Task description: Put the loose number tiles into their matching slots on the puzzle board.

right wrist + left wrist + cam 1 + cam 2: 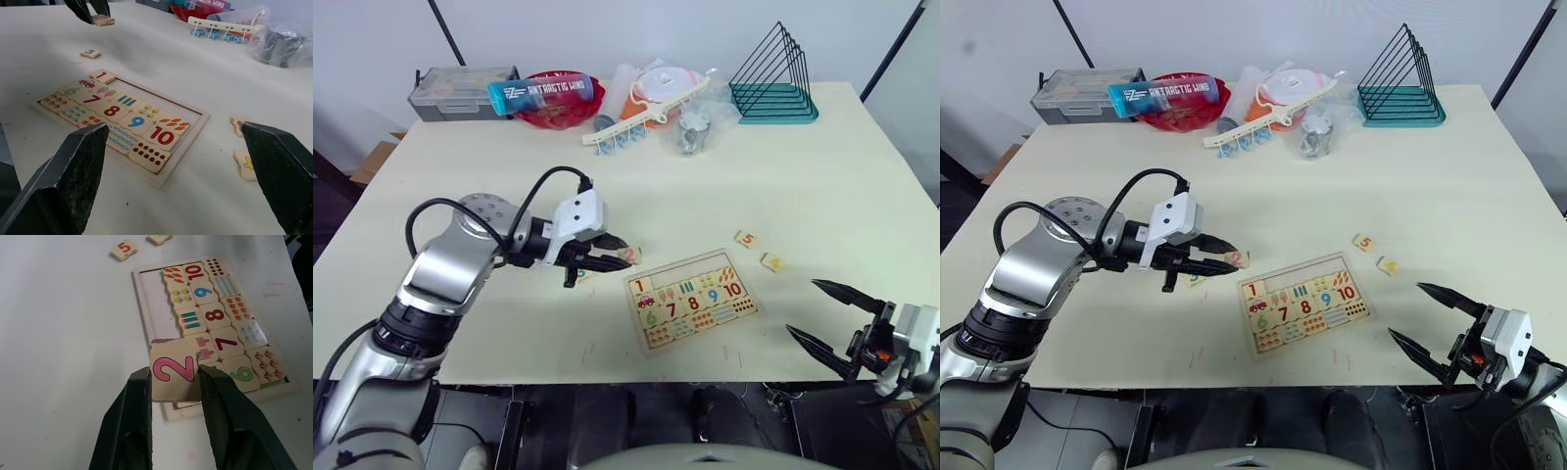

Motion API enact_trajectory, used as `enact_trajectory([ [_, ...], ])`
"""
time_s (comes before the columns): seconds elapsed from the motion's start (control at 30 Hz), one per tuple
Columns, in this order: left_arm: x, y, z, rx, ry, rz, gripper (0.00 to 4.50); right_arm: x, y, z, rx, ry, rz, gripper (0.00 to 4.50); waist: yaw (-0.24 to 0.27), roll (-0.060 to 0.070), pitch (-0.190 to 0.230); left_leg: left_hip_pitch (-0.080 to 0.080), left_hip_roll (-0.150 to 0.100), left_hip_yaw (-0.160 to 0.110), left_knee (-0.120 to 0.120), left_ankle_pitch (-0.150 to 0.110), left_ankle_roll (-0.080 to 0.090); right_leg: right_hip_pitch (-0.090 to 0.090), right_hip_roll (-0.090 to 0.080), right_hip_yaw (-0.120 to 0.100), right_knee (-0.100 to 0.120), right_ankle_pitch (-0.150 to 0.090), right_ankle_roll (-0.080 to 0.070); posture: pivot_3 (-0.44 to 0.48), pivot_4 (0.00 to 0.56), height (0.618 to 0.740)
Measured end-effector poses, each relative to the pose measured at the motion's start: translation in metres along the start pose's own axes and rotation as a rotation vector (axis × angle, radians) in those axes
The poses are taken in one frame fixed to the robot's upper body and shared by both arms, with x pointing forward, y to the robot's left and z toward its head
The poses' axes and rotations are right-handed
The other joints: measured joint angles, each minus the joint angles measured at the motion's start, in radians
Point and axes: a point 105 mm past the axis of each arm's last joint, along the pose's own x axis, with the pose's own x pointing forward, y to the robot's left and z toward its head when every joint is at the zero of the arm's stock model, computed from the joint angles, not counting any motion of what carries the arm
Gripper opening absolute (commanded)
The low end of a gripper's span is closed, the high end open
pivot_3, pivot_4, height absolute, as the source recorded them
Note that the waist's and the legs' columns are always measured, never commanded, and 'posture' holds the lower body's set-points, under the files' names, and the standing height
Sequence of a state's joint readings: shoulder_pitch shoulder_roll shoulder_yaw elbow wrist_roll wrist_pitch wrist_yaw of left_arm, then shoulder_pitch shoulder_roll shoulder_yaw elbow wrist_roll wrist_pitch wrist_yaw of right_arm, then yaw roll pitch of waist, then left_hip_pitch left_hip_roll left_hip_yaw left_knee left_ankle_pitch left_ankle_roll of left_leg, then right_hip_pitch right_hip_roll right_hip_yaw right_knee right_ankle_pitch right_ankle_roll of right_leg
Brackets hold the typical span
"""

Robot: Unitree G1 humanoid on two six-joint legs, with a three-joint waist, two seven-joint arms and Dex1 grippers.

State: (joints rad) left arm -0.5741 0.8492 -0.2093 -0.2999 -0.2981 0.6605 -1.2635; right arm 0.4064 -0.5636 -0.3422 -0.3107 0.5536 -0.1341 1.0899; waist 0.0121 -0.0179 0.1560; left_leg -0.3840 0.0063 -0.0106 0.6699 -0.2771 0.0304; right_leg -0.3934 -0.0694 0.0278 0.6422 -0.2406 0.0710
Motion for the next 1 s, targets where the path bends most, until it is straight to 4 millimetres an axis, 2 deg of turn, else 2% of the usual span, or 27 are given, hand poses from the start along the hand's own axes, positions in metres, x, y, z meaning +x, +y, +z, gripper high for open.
enact_trajectory([
  [0.23,0.006,-0.004,0.009,-0.009,0.036,-0.033,0.91,0.014,0.006,0.004,-0.006,-0.032,0.038,4.50,0.000,0.000,0.000,0.000,0.000,0.000,0.000,0.000,0.000,0.000,0.000,0.000,0.000,0.000,0.000,0.000,0.150,0.740],
  [0.4,0.020,-0.004,0.009,0.000,0.112,-0.026,0.91,0.022,0.009,0.002,0.003,-0.043,0.041,4.50,0.001,0.000,0.000,0.000,0.000,0.000,0.000,0.000,0.000,0.000,0.000,0.000,0.000,0.000,0.000,0.000,0.150,0.740],
  [0.7,0.040,-0.008,0.012,-0.114,0.209,0.015,0.91,0.029,0.011,0.001,0.009,-0.052,0.035,4.50,0.000,0.000,0.000,0.000,0.000,-0.001,0.000,0.000,0.000,0.000,0.001,0.000,0.000,0.000,0.000,0.000,0.150,0.740],
  [1.0,0.065,-0.009,0.010,-0.112,0.285,0.041,0.91,0.034,0.011,0.002,0.000,-0.058,0.035,4.50,0.000,0.000,0.000,0.000,0.000,-0.001,0.000,0.000,0.000,0.000,0.001,0.000,0.000,0.000,0.000,0.000,0.150,0.740],
])
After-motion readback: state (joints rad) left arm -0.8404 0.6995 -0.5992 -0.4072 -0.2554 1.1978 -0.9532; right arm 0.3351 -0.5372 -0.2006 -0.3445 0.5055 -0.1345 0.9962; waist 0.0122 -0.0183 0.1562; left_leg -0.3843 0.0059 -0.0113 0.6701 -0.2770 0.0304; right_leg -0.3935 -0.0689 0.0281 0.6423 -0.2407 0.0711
